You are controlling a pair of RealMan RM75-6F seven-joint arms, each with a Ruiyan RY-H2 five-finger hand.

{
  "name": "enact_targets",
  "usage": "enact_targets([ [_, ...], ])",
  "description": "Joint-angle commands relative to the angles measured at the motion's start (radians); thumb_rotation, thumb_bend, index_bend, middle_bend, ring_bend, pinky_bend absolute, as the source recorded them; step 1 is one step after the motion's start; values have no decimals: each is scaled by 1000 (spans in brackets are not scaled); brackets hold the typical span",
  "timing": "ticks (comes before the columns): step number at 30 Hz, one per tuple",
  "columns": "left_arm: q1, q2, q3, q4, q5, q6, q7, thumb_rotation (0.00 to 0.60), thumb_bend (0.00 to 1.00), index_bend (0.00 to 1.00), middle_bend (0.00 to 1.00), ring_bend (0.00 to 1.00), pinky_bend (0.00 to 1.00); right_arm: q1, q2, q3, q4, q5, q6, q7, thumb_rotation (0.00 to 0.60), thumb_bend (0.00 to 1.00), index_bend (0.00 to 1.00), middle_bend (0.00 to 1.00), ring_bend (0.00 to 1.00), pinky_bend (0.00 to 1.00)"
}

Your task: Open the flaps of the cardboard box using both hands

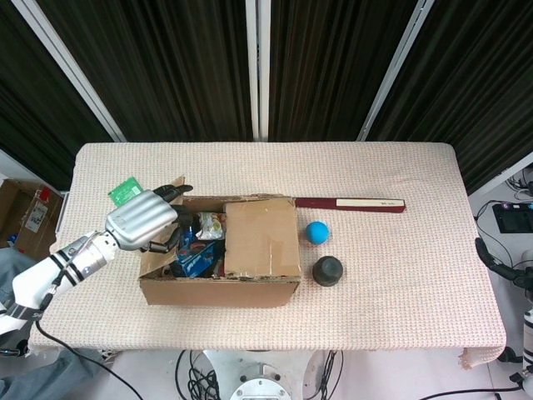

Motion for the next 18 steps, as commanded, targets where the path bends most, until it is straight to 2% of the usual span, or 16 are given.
enact_targets([
  [1,30,34,1,2,10,34,-76,353,666,435,424,55,163,2,-2,0,-3,0,-4,-5,600,174,0,0,0,0],
  [10,90,92,7,27,60,108,-209,304,664,430,433,65,163,14,-13,-8,-13,-21,-19,-21,600,174,0,0,0,0],
  [18,161,114,22,55,74,172,-264,299,657,430,436,70,163,19,-16,-8,-18,-21,-27,-32,600,175,0,0,0,0],
])
